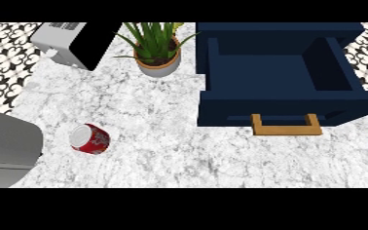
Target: Pick up the can, place it into the drawer and close the drawer
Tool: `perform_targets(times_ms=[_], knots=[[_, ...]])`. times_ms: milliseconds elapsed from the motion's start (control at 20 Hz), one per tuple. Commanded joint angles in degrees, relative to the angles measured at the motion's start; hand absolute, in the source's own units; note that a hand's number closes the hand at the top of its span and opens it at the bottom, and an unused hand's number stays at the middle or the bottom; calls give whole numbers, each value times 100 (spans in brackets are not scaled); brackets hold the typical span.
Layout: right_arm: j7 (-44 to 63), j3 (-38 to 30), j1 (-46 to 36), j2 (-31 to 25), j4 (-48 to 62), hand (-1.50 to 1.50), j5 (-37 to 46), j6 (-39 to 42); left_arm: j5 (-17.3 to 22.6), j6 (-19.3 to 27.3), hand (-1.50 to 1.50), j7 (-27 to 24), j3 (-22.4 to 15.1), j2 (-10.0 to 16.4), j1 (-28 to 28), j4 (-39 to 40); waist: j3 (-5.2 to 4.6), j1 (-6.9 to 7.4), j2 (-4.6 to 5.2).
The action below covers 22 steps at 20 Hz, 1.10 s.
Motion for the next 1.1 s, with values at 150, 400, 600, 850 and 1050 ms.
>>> perform_targets(times_ms=[150,400,600,850,1050], knots=[[-53,-290,768,127,-504,-150,-353,468,974,485,-150,765,-147,133,-155,205,-1,-55,0],[-227,-723,701,-31,-232,-150,-685,805,1170,502,-150,1110,-268,-94,76,-6,-1,-16,0],[-358,-817,761,75,-32,-150,-607,940,1399,911,-150,1553,-431,174,-601,464,-1,-54,10],[403,-1286,250,-445,-145,-150,-1278,942,547,865,-150,1355,-751,-550,-751,502,-5,-29,11],[42,-1061,552,104,-170,-150,-662,1080,-44,825,-150,1281,-881,-879,-959,792,-5,-23,10]])
